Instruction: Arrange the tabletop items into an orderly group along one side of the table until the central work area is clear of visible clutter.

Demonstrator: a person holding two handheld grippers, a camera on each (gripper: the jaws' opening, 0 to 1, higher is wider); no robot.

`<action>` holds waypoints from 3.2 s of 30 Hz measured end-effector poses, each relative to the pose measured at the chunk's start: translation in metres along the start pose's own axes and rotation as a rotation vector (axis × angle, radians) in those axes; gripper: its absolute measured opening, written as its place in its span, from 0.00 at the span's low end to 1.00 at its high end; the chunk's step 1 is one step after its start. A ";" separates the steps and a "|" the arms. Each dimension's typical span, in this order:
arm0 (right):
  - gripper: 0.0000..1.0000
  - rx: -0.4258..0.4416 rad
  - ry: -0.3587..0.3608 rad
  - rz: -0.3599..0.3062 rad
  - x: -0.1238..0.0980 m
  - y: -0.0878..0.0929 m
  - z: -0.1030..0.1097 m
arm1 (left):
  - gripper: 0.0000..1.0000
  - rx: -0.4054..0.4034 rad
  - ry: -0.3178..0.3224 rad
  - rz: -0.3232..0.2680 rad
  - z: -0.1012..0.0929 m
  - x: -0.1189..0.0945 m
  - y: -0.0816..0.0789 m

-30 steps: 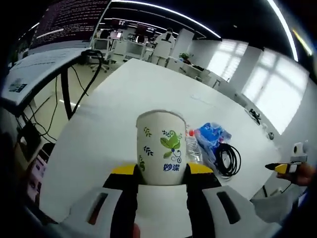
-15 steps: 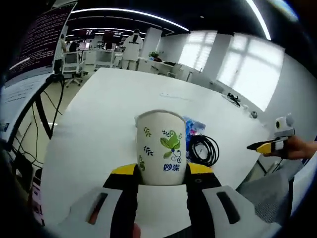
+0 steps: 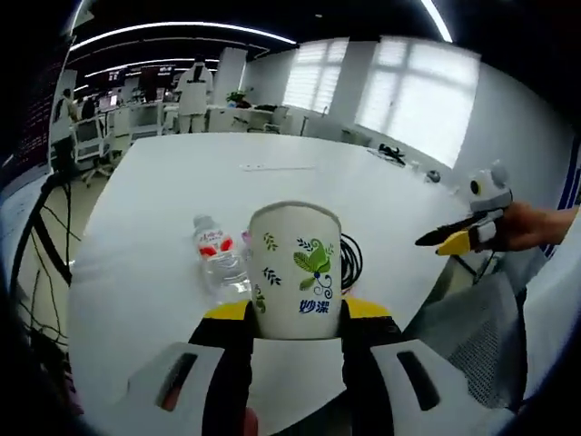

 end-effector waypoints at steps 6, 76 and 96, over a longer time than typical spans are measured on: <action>0.57 -0.003 -0.062 0.016 0.012 -0.004 0.012 | 0.37 0.109 0.089 0.058 -0.028 0.008 0.002; 0.00 0.047 -0.347 0.008 0.045 -0.020 0.055 | 0.43 0.164 -0.035 0.079 -0.033 -0.014 0.008; 0.00 0.079 -0.236 0.013 0.122 -0.072 0.029 | 0.45 -0.043 -0.233 -0.109 0.012 -0.047 -0.016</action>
Point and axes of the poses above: the point that each gripper's makers call its tool centre point, and the gripper's own axes: x roughly forward along the fingers, z roughly to its left, y roughly out of its underside, the point moved 5 cm from there along -x, roughly backward along the fingers, and after that the axes turned 10 degrees about -z, right-handed, at the moved point
